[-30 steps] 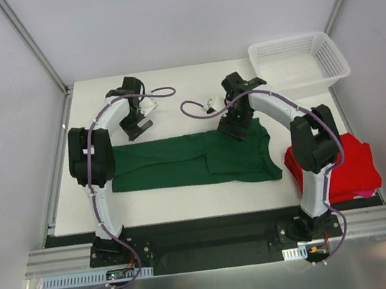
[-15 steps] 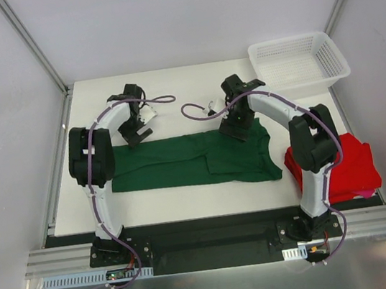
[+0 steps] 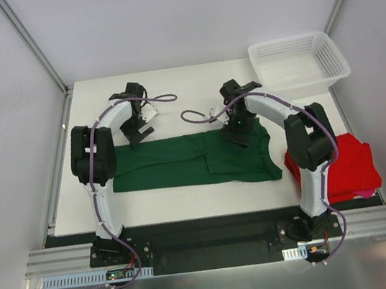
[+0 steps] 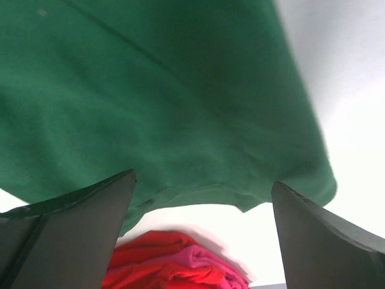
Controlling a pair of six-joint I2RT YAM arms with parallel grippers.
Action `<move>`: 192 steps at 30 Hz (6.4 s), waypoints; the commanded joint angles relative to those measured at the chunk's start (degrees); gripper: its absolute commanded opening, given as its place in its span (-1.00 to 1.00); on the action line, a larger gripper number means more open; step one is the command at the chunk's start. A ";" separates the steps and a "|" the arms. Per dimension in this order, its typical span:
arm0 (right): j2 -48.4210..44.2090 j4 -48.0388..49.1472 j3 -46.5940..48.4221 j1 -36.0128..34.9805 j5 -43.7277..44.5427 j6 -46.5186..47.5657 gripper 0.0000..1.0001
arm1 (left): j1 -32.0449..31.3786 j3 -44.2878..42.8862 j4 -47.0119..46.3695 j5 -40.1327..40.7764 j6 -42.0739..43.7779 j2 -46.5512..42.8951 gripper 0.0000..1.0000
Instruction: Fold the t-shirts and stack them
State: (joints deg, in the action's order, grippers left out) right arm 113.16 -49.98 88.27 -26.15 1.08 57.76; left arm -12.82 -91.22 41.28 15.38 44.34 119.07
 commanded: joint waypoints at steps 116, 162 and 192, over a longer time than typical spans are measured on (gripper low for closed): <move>0.30 -8.30 -5.12 -9.27 -10.05 13.26 1.00 | 4.91 8.14 -2.17 8.71 10.85 -10.24 0.99; -0.58 -8.03 2.78 0.05 -1.96 -2.38 1.00 | -1.95 17.03 3.28 -8.00 1.10 -8.84 0.99; 13.57 -7.42 14.21 0.84 9.55 7.72 1.00 | -2.47 24.69 7.68 -3.59 -0.39 -18.79 0.99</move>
State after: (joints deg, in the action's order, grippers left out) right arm 126.10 -57.28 98.85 -26.11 9.47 63.09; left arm -14.33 -64.47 46.22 12.60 45.50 100.64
